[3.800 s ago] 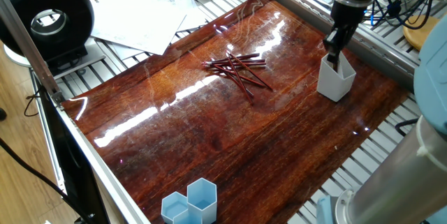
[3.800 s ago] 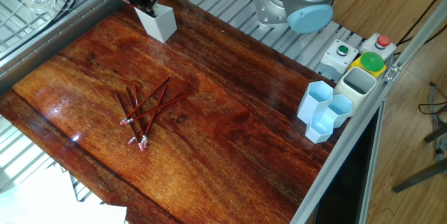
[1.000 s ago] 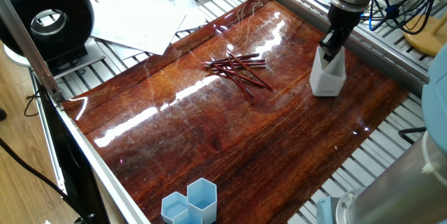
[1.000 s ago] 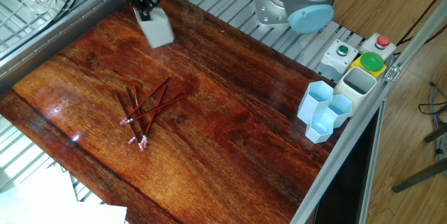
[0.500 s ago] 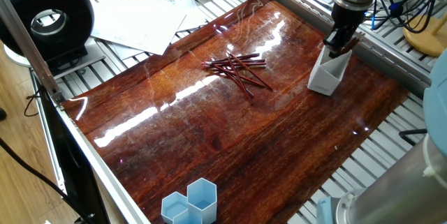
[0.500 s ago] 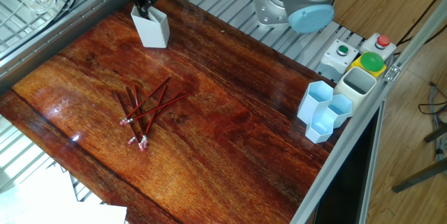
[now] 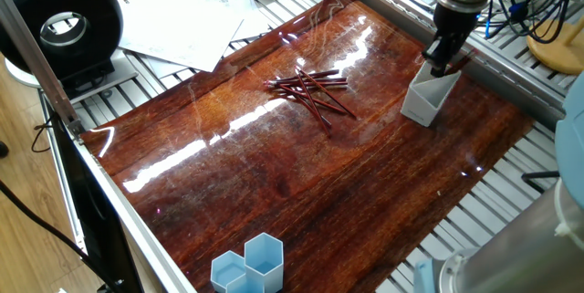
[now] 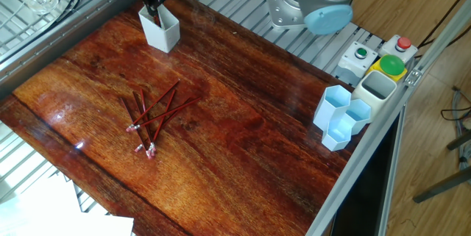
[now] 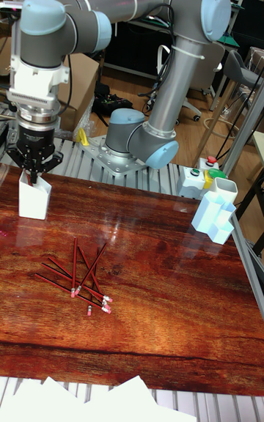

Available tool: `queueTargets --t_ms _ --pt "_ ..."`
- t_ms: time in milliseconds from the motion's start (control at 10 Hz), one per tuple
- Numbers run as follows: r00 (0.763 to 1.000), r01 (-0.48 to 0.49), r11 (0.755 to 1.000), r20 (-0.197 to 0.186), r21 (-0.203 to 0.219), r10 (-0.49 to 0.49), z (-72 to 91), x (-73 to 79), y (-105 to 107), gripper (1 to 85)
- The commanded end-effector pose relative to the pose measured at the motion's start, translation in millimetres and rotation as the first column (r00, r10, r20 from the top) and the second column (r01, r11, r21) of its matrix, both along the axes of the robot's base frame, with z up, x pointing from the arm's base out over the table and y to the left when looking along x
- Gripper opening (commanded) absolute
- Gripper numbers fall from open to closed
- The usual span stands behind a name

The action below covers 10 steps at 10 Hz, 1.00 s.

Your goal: Put the pen into the pen holder

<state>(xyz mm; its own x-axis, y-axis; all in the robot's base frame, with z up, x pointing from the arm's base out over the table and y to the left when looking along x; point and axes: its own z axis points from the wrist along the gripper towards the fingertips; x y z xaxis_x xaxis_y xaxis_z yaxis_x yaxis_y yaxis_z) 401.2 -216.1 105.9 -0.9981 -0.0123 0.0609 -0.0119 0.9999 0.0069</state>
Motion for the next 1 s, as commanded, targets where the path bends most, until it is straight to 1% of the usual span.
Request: queueTargets --t_ms 0,200,300,400,600,700,800,900 --pt "1.0 0.006 1.0 0.005 0.024 -0.006 14.4 16.9 12.3 1.0" --pt "1.0 0.006 1.0 0.002 0.028 -0.006 23.4 24.7 20.5 1.0" --pt "1.0 0.006 0.999 0.01 0.036 -0.006 27.2 32.0 26.4 1.0" --pt "1.0 0.009 0.999 0.007 0.04 -0.009 30.1 37.3 32.8 1.0" --pt "1.0 -0.005 0.998 0.013 0.07 0.004 29.5 49.4 42.4 1.0" --pt "1.0 -0.027 0.998 0.016 0.057 0.026 26.2 54.8 37.8 1.0" --pt "0.999 -0.045 0.999 0.013 0.029 0.045 25.9 54.0 30.2 1.0" --pt "0.997 -0.082 0.995 -0.017 -0.062 0.081 26.6 47.9 5.5 1.0"
